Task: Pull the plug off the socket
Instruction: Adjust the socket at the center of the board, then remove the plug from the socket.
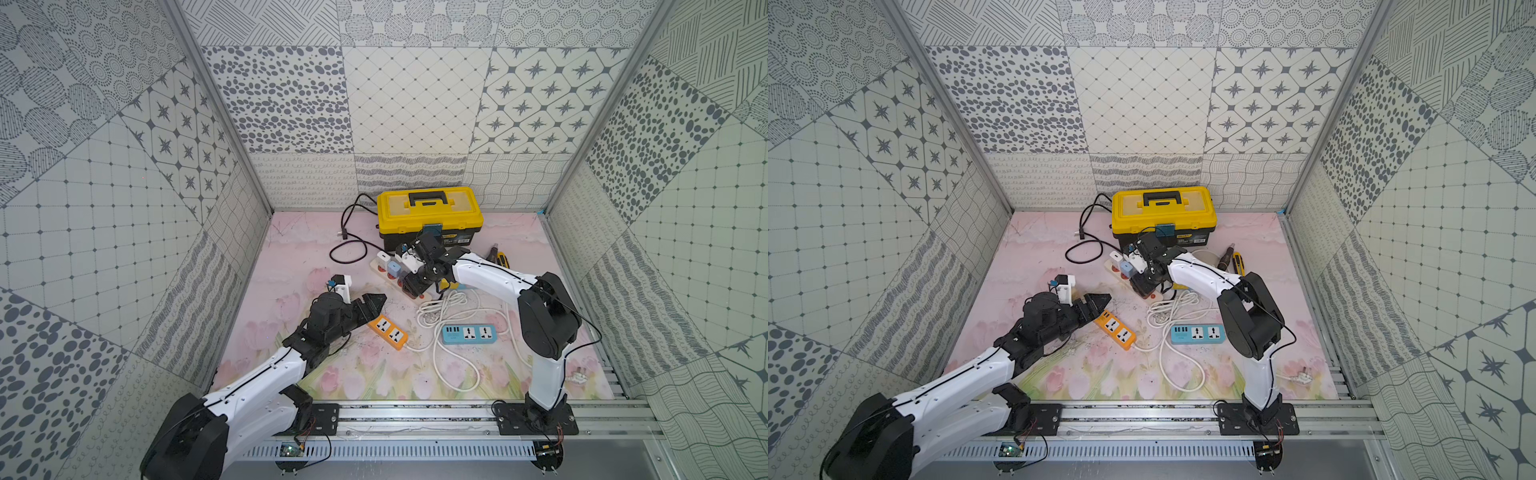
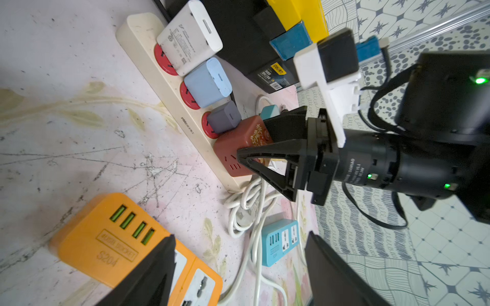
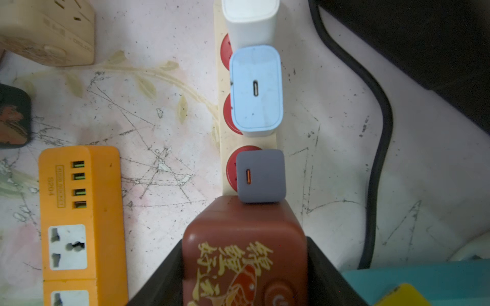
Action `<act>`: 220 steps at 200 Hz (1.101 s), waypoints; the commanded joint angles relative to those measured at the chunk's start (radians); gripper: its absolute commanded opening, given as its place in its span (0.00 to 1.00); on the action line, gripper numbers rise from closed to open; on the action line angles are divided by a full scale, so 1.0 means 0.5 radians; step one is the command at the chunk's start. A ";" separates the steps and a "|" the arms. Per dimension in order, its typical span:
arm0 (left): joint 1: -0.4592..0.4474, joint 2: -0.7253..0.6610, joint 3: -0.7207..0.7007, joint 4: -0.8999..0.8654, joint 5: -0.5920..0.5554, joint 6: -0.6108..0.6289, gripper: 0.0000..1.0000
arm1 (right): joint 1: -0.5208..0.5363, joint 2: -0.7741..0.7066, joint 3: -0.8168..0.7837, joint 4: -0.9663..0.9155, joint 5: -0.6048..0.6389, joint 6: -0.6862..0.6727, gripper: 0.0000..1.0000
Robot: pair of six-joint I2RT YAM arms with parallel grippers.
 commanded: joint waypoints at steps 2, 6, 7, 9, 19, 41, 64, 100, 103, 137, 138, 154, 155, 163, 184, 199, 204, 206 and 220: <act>0.008 0.195 0.061 0.178 -0.018 -0.277 0.72 | 0.116 -0.043 -0.071 -0.048 -0.107 0.460 0.50; 0.007 0.234 0.074 0.186 -0.006 -0.294 0.70 | 0.127 -0.043 -0.070 -0.049 -0.099 0.492 0.50; 0.011 0.244 0.079 0.188 -0.001 -0.300 0.70 | 0.131 -0.043 -0.070 -0.051 -0.096 0.498 0.50; 0.006 0.268 0.088 0.192 0.007 -0.306 0.69 | 0.137 -0.045 -0.070 -0.053 -0.093 0.511 0.50; 0.007 0.378 0.138 0.212 0.055 -0.339 0.66 | 0.162 -0.046 -0.073 -0.051 -0.085 0.549 0.50; 0.008 0.678 0.256 0.267 0.148 -0.422 0.62 | 0.177 -0.059 -0.088 -0.035 -0.084 0.577 0.50; 0.009 0.990 0.401 0.350 0.204 -0.459 0.53 | 0.158 -0.055 -0.092 -0.036 -0.083 0.566 0.50; 0.022 1.260 0.646 0.137 0.054 -0.468 0.44 | 0.132 -0.044 -0.111 -0.025 -0.107 0.546 0.50; 0.021 1.277 0.663 0.119 0.035 -0.469 0.43 | 0.131 -0.041 -0.112 -0.024 -0.110 0.545 0.50; 0.053 1.430 0.811 0.012 -0.009 -0.488 0.37 | 0.130 -0.025 -0.115 0.000 -0.142 0.544 0.50; 0.055 1.436 0.815 0.011 -0.008 -0.490 0.37 | 0.129 -0.025 -0.116 0.000 -0.142 0.544 0.50; 0.077 1.515 0.863 -0.002 0.018 -0.529 0.33 | 0.130 -0.022 -0.114 0.000 -0.146 0.543 0.50; 0.078 1.521 0.866 -0.002 0.022 -0.534 0.33 | 0.128 -0.022 -0.114 0.000 -0.146 0.542 0.50; 0.092 1.565 0.883 0.014 0.054 -0.550 0.33 | 0.129 -0.020 -0.114 -0.003 -0.145 0.537 0.50; 0.116 1.663 0.914 0.060 0.122 -0.598 0.31 | 0.128 -0.021 -0.114 -0.003 -0.159 0.530 0.50; 0.121 1.701 0.930 0.003 0.113 -0.613 0.30 | 0.130 -0.019 -0.115 -0.003 -0.161 0.531 0.50; 0.119 1.707 0.935 -0.023 0.100 -0.617 0.27 | 0.129 -0.015 -0.117 0.000 -0.164 0.530 0.50; 0.121 1.710 0.934 -0.034 0.096 -0.620 0.26 | 0.130 -0.014 -0.117 0.000 -0.164 0.529 0.50; 0.123 1.737 0.925 -0.068 0.076 -0.634 0.26 | 0.130 -0.006 -0.111 -0.002 -0.178 0.525 0.50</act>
